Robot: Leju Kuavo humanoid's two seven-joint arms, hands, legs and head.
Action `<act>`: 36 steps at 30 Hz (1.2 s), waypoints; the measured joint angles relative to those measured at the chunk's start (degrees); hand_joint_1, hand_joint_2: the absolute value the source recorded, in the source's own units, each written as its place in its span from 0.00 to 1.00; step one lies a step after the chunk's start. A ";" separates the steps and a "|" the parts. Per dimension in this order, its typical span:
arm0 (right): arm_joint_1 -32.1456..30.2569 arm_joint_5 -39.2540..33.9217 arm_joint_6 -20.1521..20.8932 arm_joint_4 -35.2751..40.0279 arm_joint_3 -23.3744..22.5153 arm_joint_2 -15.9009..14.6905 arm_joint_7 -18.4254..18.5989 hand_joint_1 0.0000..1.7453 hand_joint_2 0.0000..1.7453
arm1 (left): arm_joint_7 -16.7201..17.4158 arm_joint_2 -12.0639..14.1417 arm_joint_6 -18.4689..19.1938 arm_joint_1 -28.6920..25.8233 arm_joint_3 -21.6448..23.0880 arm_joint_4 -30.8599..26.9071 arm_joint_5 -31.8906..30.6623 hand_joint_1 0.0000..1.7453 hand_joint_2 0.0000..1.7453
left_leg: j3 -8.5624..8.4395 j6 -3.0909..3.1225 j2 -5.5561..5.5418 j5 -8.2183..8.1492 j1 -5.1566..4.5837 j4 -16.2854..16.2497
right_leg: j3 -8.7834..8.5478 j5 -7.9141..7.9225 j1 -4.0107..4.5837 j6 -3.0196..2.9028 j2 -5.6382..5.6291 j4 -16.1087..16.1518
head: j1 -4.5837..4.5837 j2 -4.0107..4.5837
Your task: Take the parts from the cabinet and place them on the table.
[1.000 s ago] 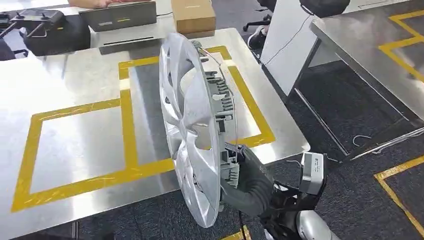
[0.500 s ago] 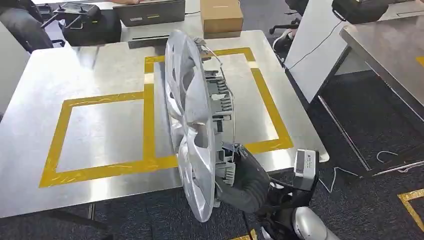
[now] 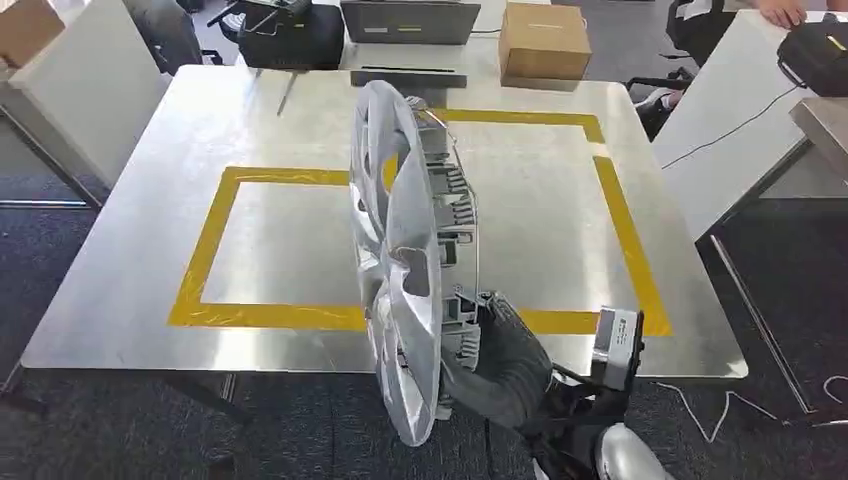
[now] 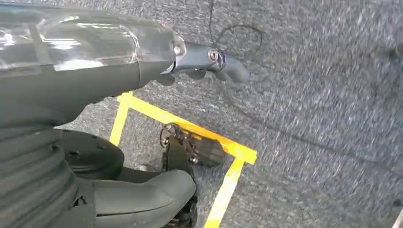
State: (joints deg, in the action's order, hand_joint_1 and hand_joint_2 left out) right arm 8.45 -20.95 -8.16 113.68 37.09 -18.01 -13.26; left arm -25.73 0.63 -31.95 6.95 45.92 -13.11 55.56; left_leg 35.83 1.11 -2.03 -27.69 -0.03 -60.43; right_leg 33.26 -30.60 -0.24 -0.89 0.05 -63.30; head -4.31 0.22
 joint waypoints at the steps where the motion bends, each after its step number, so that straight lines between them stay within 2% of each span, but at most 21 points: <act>1: 0.22 3.49 -1.63 -0.02 0.13 0.00 1.80 1.00 1.00 | -0.02 -0.22 0.09 -0.04 -0.02 0.00 -0.02 0.00 1.00 | 0.03 -0.03 -0.07 0.05 0.06 0.06 | -1.28 0.16 0.42 -0.98 -0.27 2.83 | -0.03 0.00; 2: 0.54 8.71 -3.59 -0.09 0.42 0.02 4.36 1.00 1.00 | -0.02 -0.17 0.09 -0.05 -0.02 0.00 -0.11 0.00 1.00 | 0.26 -0.11 -0.20 0.11 -0.15 -0.08 | -1.60 0.43 0.45 -0.89 -0.20 3.96 | 0.31 0.00; 3: 1.08 15.23 -5.55 -0.28 0.94 0.11 7.20 1.00 1.00 | 0.04 -0.22 0.09 -0.22 0.00 0.02 -0.26 0.00 1.00 | 0.56 -0.48 0.00 0.35 0.00 -0.04 | -1.62 0.22 0.65 -0.80 -0.22 4.21 | 0.09 0.00; 4: 1.41 22.75 -7.24 -0.57 1.73 0.18 10.37 1.00 1.00 | 0.18 -0.20 0.11 -0.39 0.00 0.02 -0.59 0.00 1.00 | 0.69 0.23 0.28 -0.59 -0.26 -0.24 | -1.65 0.20 0.56 0.61 -0.30 4.94 | 0.13 0.00; 5: 2.23 33.39 -8.51 -1.18 2.90 0.59 14.58 1.00 1.00 | 0.61 -0.20 0.17 -0.52 0.04 0.02 -1.13 0.00 1.00 | 0.83 0.80 0.87 -0.21 -0.15 -0.21 | -1.67 0.15 0.45 2.55 -0.51 4.90 | 0.28 -0.02; 6: 3.63 42.51 -9.19 -2.27 4.41 1.33 17.82 1.00 1.00 | 1.20 -0.24 0.17 -0.45 0.07 0.02 -1.75 0.00 1.00 | 0.76 0.40 1.15 -0.22 -0.04 -0.01 | -1.66 0.19 0.64 1.36 -0.74 4.90 | 0.44 0.00; 8: 8.06 54.73 -9.77 -6.89 8.21 4.04 21.22 1.00 1.00 | 3.03 -0.48 0.46 0.11 0.44 0.02 -3.76 0.00 1.00 | 0.47 0.11 1.88 -0.05 -0.04 0.35 | -1.63 0.40 0.65 0.98 -1.18 4.91 | 0.55 0.00; 9: 10.41 57.25 -9.76 -9.83 9.82 5.58 21.48 1.00 1.00 | 3.90 -0.61 0.72 0.67 0.77 0.00 -4.73 0.00 1.00 | 0.36 0.04 2.14 -0.01 -0.05 0.50 | -1.63 0.46 0.66 0.89 -1.39 4.91 | 0.75 0.00; 13: 19.78 60.60 -9.17 -27.67 15.68 13.16 19.49 1.00 1.00 | 6.58 -1.68 1.66 3.39 2.32 -0.33 -7.70 0.00 1.00 | -0.17 -0.26 2.75 0.19 -0.04 0.84 | -1.66 0.67 0.68 0.57 -1.89 4.89 | 1.68 0.00; 15: 22.96 60.64 -9.26 -35.66 17.64 15.89 17.59 1.00 1.00 | 6.73 -2.10 1.86 4.03 3.03 -0.33 -8.13 0.00 1.00 | -0.26 -0.32 2.80 0.22 -0.03 0.86 | -1.66 0.67 0.69 0.55 -2.01 4.89 | 1.97 0.00; 18: 25.70 60.64 -9.31 -44.86 19.62 19.01 16.96 1.00 1.00 | 6.73 -2.29 2.01 4.25 3.56 -0.33 -8.28 0.00 1.00 | -0.25 -0.37 2.63 0.22 -0.02 0.89 | -1.65 0.61 0.70 0.48 -1.95 4.89 | 2.08 0.00; 22: 27.24 60.77 -9.26 -52.65 21.51 21.46 16.96 1.00 1.00 | 6.73 -2.40 2.12 4.28 4.33 -0.33 -8.31 0.00 1.00 | -0.20 -0.54 2.15 0.11 0.01 0.95 | -1.66 0.46 0.69 0.29 -1.77 4.95 | 2.12 0.00; 29: 28.59 60.80 -8.52 -59.17 22.89 23.21 17.64 1.00 1.00 | 6.73 -2.40 2.32 4.28 4.94 -0.33 -8.52 0.00 1.00 | -0.08 -0.54 1.70 0.10 0.01 0.98 | -1.73 0.41 0.66 0.36 -1.54 5.26 | 2.01 0.00; 32: 30.02 64.08 -4.24 -62.43 23.94 23.74 20.80 1.00 1.00 | 7.35 -2.43 2.69 4.32 5.27 -0.33 -9.64 0.00 1.00 | -0.07 -0.54 1.49 0.10 0.00 0.98 | -1.79 0.42 0.62 0.38 -1.48 5.34 | 1.97 0.00; 36: 32.85 64.05 0.40 -70.04 25.14 23.82 21.50 1.00 1.00 | 8.26 -2.49 3.15 4.43 6.16 -0.33 -10.82 0.00 1.00 | -0.10 -0.49 0.94 0.13 -0.02 0.98 | -1.99 0.43 0.58 0.40 -1.11 5.52 | 1.97 0.00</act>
State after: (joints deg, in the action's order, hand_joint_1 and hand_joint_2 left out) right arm 41.30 43.10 -7.76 43.64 62.23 5.81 8.24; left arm -17.46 -1.86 -28.81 11.38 52.09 -13.44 44.74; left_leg 35.73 0.61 -1.09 -27.56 -0.05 -59.45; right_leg 31.27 -30.17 0.33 -0.49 -1.06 -57.78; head -2.34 0.22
